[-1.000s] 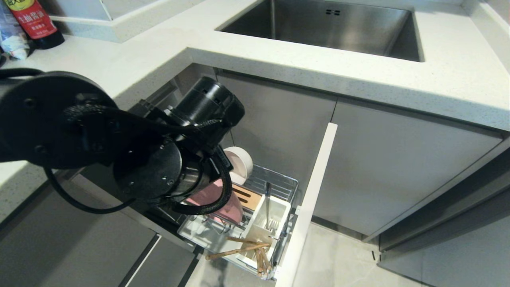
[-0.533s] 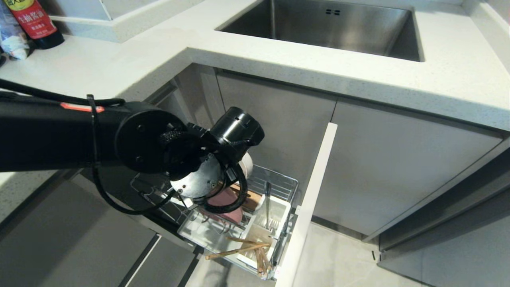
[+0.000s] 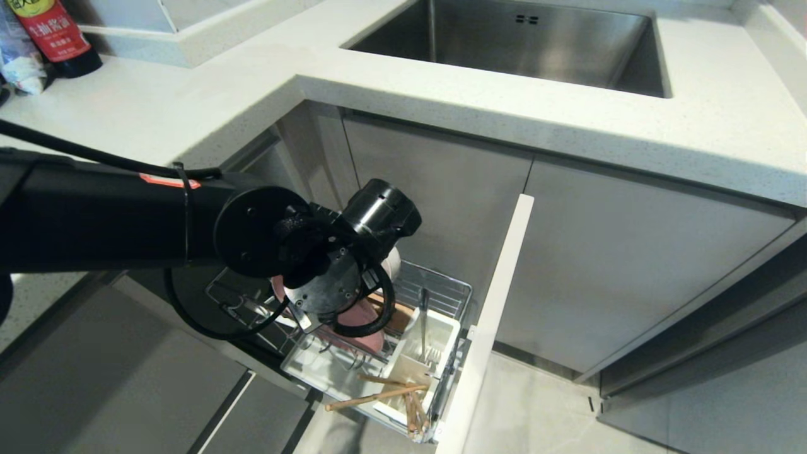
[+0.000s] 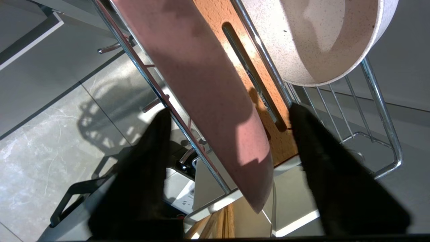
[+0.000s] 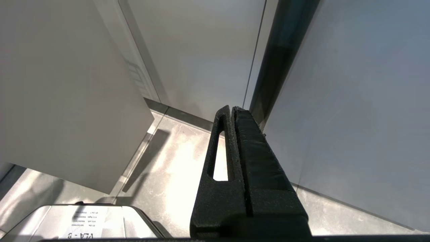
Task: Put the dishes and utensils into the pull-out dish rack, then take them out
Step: Take the plate out of the cupboard
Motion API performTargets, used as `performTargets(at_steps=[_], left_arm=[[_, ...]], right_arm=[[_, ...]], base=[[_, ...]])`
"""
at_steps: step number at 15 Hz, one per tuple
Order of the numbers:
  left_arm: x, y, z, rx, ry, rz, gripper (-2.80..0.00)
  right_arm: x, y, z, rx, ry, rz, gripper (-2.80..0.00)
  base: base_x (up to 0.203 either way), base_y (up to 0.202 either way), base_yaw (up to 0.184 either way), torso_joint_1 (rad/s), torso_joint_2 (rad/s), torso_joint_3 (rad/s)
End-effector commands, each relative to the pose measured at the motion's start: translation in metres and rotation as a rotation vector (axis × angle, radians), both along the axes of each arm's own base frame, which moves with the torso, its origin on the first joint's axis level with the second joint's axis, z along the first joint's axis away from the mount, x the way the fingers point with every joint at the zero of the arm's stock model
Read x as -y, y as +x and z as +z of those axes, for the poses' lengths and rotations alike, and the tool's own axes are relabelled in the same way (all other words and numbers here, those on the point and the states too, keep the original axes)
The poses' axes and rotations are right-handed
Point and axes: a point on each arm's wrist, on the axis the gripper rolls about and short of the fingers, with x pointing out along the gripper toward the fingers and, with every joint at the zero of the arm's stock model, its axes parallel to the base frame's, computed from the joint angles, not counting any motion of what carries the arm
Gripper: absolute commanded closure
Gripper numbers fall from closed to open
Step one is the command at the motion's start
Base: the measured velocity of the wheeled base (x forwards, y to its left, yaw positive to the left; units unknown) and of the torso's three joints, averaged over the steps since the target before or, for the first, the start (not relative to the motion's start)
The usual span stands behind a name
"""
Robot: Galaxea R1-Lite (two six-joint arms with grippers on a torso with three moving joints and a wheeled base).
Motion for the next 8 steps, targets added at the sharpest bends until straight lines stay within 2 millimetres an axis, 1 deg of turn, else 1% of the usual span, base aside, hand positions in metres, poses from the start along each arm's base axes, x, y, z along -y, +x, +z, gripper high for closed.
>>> performTargets(at_steps=[1,8], left_arm=[[-0.0007,-0.0015,0.0023,0.007,-0.005,0.005,0.0],[0.0016,-0.0073,0.0065,0.016,-0.012,-0.012,0.0]], right_arm=[[0.0,0.0,0.0,0.0,0.0,0.0,0.0],[0.0,0.0,0.0,0.0,0.0,0.0,0.0]], base=[[0.0,0.0,0.0,0.0,0.0,0.0],[0.0,0.0,0.0,0.0,0.0,0.0]])
